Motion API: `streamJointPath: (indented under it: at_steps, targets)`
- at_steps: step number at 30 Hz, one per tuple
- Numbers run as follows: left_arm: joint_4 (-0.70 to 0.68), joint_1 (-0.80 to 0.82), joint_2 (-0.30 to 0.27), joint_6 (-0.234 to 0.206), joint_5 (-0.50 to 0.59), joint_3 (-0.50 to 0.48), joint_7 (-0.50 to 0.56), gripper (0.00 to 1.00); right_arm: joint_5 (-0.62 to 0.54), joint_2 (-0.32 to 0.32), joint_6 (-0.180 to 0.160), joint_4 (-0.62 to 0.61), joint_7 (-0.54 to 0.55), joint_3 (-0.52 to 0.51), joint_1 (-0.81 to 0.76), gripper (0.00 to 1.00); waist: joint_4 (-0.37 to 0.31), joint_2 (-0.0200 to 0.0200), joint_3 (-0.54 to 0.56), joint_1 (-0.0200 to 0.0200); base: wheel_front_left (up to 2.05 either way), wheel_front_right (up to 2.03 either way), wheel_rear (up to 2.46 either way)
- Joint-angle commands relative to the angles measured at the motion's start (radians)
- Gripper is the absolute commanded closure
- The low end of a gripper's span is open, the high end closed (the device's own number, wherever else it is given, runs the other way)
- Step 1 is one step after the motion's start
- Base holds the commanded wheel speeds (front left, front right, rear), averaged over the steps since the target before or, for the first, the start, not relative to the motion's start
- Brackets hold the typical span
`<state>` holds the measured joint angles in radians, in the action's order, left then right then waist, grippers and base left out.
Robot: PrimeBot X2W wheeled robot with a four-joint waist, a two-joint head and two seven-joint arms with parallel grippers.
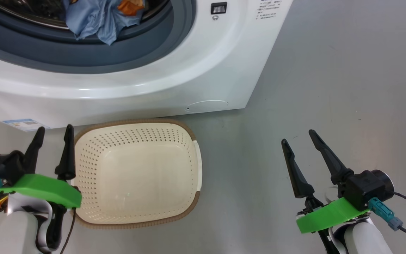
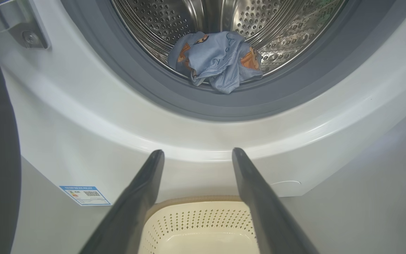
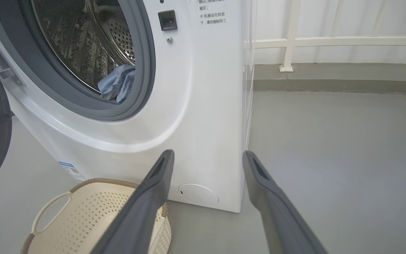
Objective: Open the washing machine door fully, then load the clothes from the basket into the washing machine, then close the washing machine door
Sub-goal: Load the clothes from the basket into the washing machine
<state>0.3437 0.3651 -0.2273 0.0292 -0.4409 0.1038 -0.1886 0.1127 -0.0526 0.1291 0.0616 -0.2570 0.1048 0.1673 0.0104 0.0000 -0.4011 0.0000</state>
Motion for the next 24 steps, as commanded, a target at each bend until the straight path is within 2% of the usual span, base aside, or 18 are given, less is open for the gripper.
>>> streamJointPath:
  at_steps: [1, 24]
  targets:
    - [-0.032, -0.011, -0.044, -0.013, -0.007, -0.042, 0.004, 0.00, -0.008, 0.002, 0.002, -0.021, -0.005, 0.018, 0.017, 0.00, 0.000, 0.0000, 0.000, 0.0000, 0.00, 0.00, 0.00]
    - [-0.184, -0.077, -0.062, -0.062, -0.017, -0.030, 0.077, 0.00, 0.016, 0.002, 0.002, -0.018, -0.005, 0.020, 0.007, 0.00, -0.031, 0.0000, 0.023, 0.0000, 0.00, 0.00, 0.00]
